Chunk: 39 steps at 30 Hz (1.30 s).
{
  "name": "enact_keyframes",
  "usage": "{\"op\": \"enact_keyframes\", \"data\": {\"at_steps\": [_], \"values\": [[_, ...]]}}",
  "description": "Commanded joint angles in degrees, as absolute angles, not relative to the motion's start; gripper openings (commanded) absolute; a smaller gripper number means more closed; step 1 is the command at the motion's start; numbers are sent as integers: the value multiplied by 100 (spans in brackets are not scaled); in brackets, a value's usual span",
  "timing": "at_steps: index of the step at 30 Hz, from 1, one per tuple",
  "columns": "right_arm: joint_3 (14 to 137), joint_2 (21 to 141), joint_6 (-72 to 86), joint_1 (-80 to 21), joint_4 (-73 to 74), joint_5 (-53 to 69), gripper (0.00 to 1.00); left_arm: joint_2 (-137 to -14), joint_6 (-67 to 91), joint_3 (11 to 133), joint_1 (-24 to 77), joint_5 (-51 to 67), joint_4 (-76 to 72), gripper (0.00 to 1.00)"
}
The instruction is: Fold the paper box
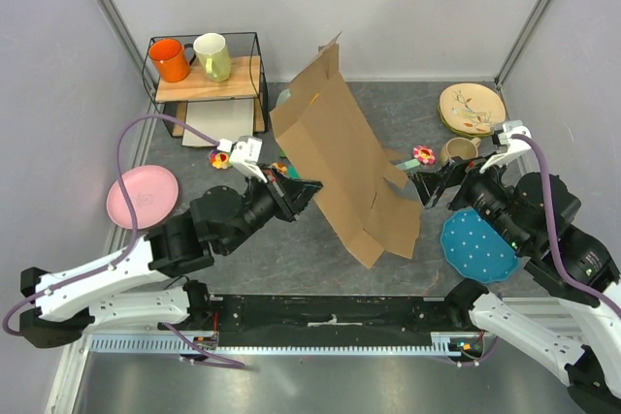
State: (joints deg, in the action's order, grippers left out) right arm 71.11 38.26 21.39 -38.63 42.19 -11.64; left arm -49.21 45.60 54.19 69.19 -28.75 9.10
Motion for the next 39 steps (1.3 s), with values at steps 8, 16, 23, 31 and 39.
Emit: {"op": "enact_keyframes", "data": {"at_steps": [8, 16, 23, 31, 39], "values": [[7839, 3762, 2083, -3867, 4456, -774, 98, -5738, 2980, 8189, 6935, -124, 1397, 2], [8473, 3472, 1916, -3867, 4369, 620, 98, -6530, 3863, 8589, 6174, 1781, 705, 2], [8157, 3234, 1986, -3867, 4157, 923, 98, -6811, 6740, 5908, 3965, 4964, -2950, 2], [7481, 3217, 2030, -3867, 3947, 949, 98, -8111, 4259, 6424, 2841, 5802, 82, 2], [7146, 3243, 1802, -3867, 3990, 1046, 98, -9482, 2243, 7494, 2101, 5188, 2274, 16]]}}
